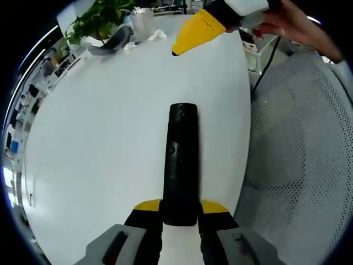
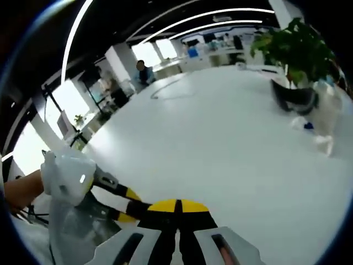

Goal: Press the specified remote control buttons in sequence, fully releasing each button before pressing the next.

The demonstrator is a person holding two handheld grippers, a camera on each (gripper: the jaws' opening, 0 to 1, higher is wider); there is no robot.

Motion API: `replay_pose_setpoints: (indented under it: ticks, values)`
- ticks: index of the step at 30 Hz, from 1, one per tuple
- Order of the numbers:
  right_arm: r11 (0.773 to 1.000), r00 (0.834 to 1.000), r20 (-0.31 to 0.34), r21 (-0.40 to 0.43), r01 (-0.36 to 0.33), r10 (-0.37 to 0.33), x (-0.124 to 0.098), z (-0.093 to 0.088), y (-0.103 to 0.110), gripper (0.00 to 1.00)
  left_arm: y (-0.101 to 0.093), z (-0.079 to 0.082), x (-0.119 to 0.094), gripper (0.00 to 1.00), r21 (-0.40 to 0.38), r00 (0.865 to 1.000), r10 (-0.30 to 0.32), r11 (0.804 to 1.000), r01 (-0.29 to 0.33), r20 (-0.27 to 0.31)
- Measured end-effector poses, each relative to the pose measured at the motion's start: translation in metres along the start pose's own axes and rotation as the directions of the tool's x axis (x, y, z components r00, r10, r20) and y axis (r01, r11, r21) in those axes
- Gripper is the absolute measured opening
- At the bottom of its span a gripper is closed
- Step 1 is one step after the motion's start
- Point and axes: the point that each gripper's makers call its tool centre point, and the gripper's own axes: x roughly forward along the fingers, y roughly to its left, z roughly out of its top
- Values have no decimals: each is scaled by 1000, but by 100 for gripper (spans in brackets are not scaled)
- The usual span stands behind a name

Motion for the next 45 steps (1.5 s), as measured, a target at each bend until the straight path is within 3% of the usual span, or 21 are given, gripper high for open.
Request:
replay_pose_setpoints:
  ticks: [7, 16, 24, 32, 45]
  values:
    - [1000, 1000, 4, 3, 2, -3, 16, 10, -3, 0, -4, 0, 0, 23, -16, 999, 6, 1000, -5, 33]
    - [997, 998, -66, 75, -19, 24, 37, -20, -6, 0, -9, 0, -1, 23, -14, 996, 3, 1000, -2, 93]
    - [995, 996, -83, 97, -9, 17, 36, -24, -11, 0, -15, 1, -1, 24, -2, 992, -7, 1000, 7, 129]
    - [992, 996, -91, 124, 6, 5, 34, -28, -17, 0, -21, 0, -2, 24, -24, 972, -7, 1000, 13, 233]
    - [996, 991, -131, 93, 11, 1, 38, -35, -16, 0, -26, 1, -3, 24, -67, 948, 18, 998, 4, 317]
